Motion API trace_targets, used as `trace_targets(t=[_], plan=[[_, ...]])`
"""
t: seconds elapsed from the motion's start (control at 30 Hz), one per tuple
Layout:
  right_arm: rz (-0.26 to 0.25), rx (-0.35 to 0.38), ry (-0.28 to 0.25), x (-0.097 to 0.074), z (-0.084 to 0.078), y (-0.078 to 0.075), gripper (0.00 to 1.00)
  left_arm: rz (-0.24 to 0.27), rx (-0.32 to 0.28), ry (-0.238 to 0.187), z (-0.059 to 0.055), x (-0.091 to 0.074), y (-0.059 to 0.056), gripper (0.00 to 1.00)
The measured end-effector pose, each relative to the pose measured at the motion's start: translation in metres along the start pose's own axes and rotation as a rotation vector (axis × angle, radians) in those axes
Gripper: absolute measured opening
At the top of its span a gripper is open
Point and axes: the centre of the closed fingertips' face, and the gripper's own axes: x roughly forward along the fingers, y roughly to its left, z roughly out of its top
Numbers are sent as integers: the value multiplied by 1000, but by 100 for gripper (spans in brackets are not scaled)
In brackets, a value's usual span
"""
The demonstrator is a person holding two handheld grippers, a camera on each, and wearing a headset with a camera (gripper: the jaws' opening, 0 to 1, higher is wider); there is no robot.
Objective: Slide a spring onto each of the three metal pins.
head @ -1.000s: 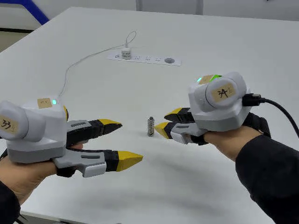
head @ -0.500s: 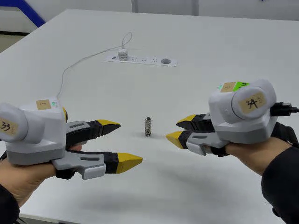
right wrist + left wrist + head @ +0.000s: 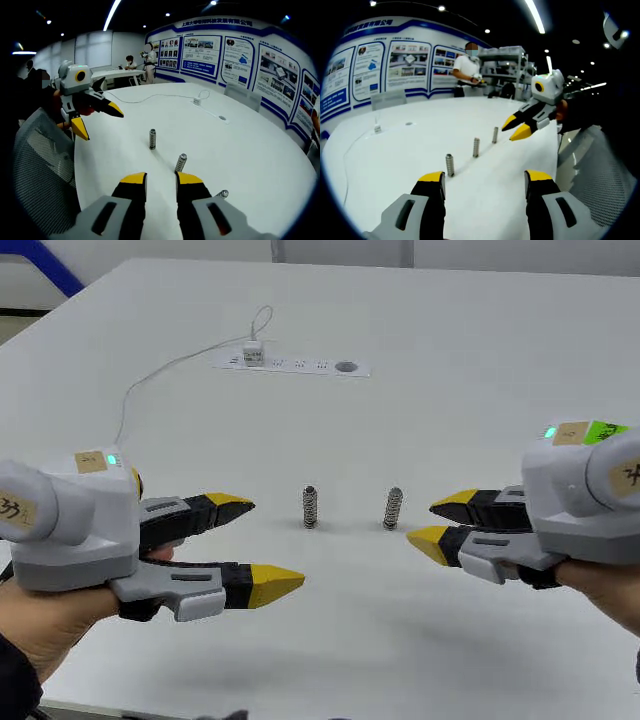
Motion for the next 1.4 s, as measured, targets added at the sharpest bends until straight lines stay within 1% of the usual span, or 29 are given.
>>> trace_targets(t=[0.13,0.23,0.33,0.47,0.57,0.8,1.1,1.4], plan=[[-30,22,1,-10,-8,-8,24,0,0,0,0,0,0,66],[-59,44,1,-19,-17,-19,25,0,-2,1,-1,0,0,67],[-75,52,-6,-27,-22,-25,26,-1,-3,3,-1,1,0,67],[-97,41,-14,-35,-26,-32,28,-3,-3,7,-2,2,-1,68],[-111,58,-27,-41,-29,-37,30,-6,-4,9,-2,3,-1,68],[-131,91,-40,-47,-35,-42,37,-4,-11,10,-5,3,1,69],[-143,115,-78,-54,-40,-47,49,-1,-21,18,-10,4,3,70],[-150,139,-71,-56,-53,-47,55,8,-33,22,-15,2,8,70]])
